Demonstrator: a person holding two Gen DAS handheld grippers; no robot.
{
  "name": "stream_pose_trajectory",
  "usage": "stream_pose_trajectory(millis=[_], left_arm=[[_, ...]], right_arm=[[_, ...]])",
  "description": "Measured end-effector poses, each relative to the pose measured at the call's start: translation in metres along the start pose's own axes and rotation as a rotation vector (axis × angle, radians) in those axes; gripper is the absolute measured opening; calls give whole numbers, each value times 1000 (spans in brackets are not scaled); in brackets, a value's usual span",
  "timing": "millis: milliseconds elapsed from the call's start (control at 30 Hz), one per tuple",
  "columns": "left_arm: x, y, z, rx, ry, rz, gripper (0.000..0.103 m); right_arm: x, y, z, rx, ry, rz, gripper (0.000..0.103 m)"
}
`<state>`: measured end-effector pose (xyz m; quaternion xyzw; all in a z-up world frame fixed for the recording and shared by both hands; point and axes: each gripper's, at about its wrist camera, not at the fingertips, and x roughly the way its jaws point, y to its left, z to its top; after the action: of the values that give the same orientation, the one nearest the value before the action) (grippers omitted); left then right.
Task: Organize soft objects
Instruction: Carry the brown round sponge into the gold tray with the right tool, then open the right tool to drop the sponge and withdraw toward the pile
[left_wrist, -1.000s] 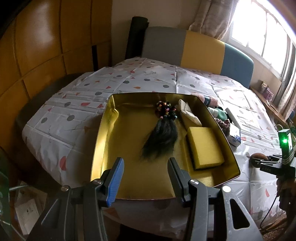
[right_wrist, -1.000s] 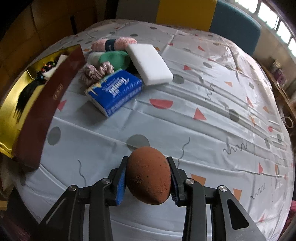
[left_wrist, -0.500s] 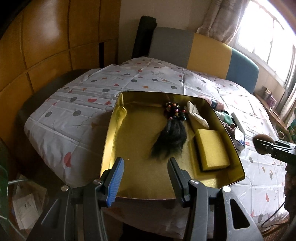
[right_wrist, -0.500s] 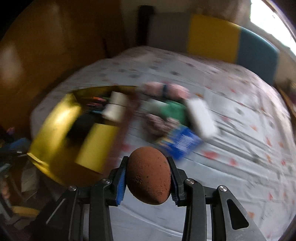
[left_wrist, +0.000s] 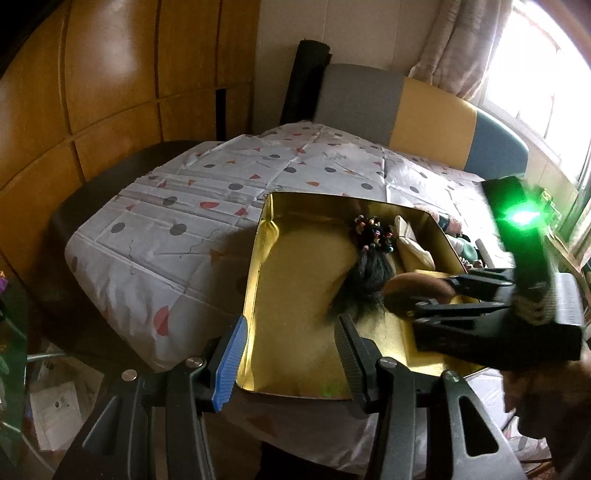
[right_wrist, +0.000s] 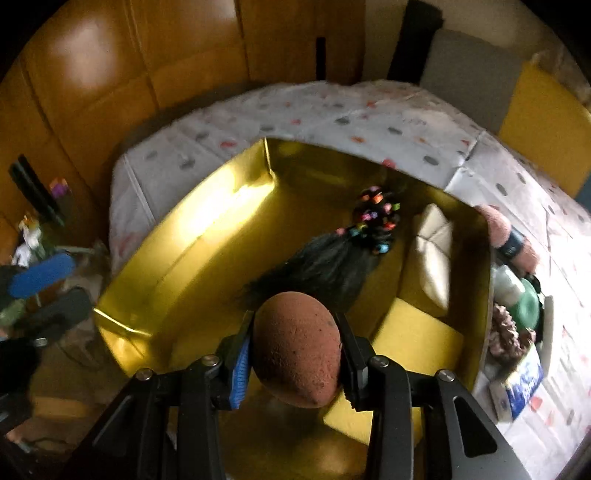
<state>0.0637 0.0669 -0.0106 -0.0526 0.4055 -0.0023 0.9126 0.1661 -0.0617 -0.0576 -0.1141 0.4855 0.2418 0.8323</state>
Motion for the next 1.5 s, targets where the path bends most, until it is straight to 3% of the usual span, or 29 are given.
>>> stream_pose_trajectory(millis=[200, 300, 433, 600, 1133, 1500], left_arm=[[5, 2, -3, -5, 19, 0, 49], [6, 1, -3, -1, 19, 0, 49], [6, -1, -4, 4, 23, 0, 49], [4, -3, -4, 9, 22, 2, 49], [-1, -20, -5, 51, 20, -4, 49], [0, -37, -3, 92, 25, -8, 50]], right_arm=[[24, -6, 3, -14, 42, -72, 48], [20, -13, 4, 20, 22, -51, 52], [16, -15, 4, 39, 1, -49, 67], [-2, -17, 2, 81, -54, 4, 72], [-57, -39, -24, 150, -194, -73, 73], [-109, -101, -59, 257, -282, -182, 77]])
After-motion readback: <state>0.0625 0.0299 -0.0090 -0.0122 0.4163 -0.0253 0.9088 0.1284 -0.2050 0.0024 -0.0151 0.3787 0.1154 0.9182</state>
